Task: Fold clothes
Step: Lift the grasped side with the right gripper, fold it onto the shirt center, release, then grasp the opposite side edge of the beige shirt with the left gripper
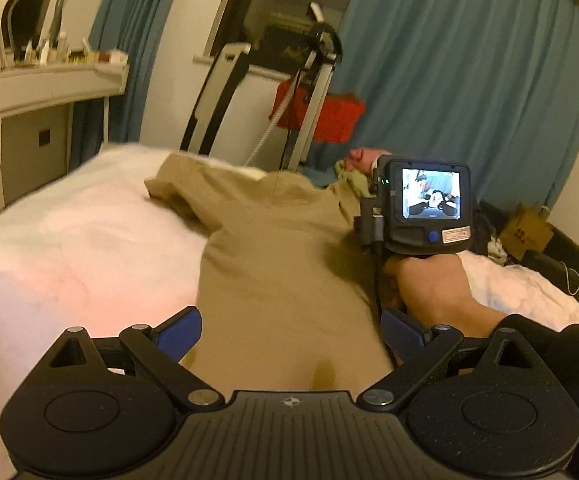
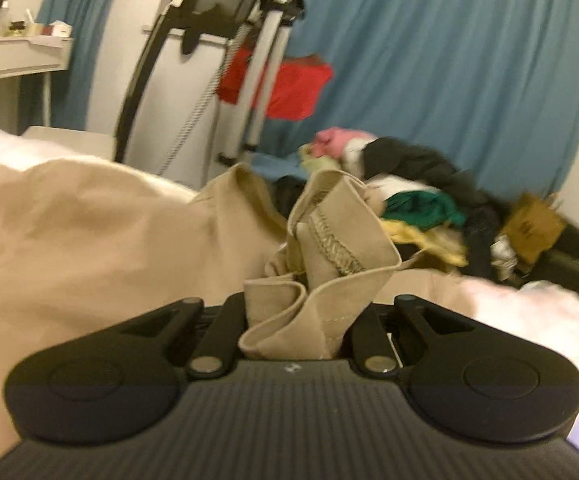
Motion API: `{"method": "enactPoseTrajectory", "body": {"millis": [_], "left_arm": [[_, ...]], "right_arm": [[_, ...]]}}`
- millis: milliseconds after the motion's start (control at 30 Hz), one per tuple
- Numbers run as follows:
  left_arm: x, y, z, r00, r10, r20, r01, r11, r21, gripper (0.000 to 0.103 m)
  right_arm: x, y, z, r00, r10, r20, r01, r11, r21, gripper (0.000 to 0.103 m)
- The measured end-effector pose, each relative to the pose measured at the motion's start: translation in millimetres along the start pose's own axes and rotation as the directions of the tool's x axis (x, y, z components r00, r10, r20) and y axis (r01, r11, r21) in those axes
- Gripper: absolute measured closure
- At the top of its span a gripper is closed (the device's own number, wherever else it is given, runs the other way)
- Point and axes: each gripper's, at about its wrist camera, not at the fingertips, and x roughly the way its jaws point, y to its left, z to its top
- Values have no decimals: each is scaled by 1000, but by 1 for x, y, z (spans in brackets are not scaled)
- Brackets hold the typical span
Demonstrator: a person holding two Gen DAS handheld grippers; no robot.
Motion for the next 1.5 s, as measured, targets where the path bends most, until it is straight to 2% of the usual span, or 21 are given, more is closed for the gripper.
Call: {"method": "enactPoseTrajectory", "body": {"millis": [67,100,133,200,300,367,467,600,700,800,867,967,1033,1100,1200,1233,1267,1367,1400,1467,1500], "left_arm": [[6,1,-2,1000,4,-15,-4,1000,6,6],[9,2,-3,1000,7,-22,-6,1000,9,6],[12,3,-5,1000,9,-30,-8,1000,11,6],[19,4,-7,999,13,-45,-13,1000,17,6],[28,6,-10,998,20,-67,-18,999,26,6],[22,4,-10,998,16,-59,-14,999,29,6],[9,0,-7,999,6,-39,-5,999,32,6],[-8,-5,-4,1000,-6,-12,7,999,36,6],[-21,-12,-4,1000,-11,7,11,999,48,6],[-34,-32,-14,1000,10,27,-13,993,120,6],[-40,-45,-23,1000,6,23,-10,987,159,7],[-47,-60,-36,999,-33,-25,37,983,177,9],[-51,-67,-44,994,-80,-79,92,983,162,10],[-53,-74,-52,979,-151,-140,169,978,124,11],[-55,-83,-64,937,-265,-226,284,957,54,20],[-54,-86,-68,916,-307,-259,323,946,22,28],[-50,-88,-74,887,-354,-296,364,931,-23,35],[-36,-94,-91,792,-477,-381,452,878,-160,43],[-31,-97,-95,777,-487,-398,457,872,-174,43],[-21,-104,-104,768,-481,-424,451,875,-175,43],[-17,-107,-108,763,-477,-437,448,877,-176,43]], "right_arm": [[7,-6,0,996,88,-33,-86,995,43,67],[9,-8,2,988,145,-54,-141,988,70,45],[6,-14,3,982,179,-52,-174,980,92,31],[-10,-25,8,972,234,-24,-229,964,137,20],[-35,-44,18,955,297,1,-291,935,204,21],[-64,-61,21,951,307,24,-305,925,227,21],[-113,-88,21,943,325,68,-331,908,255,21],[-192,-123,4,935,337,112,-355,875,329,21],[-251,-147,-22,933,333,138,-360,846,394,21],[-314,-168,-57,937,314,154,-349,829,437,21],[-348,-183,-84,939,309,152,-343,801,490,21],[-379,-206,-122,931,338,141,-353,724,592,21],[-393,-220,-144,926,345,154,-359,680,639,21],[-398,-231,-161,931,340,132,-338,669,662,21],[-395,-245,-175,943,324,72,-284,677,679,19],[-393,-249,-177,944,323,70,-282,675,682,19],[-391,-253,-179,939,334,78,-291,656,696,19],[-385,-260,-184,926,365,94,-314,610,727,19],[-384,-260,-186,923,373,95,-319,601,733,19],[-382,-261,-190,916,391,96,-327,585,742,19],[-381,-261,-190,915,395,85,-324,593,737,19]]}}
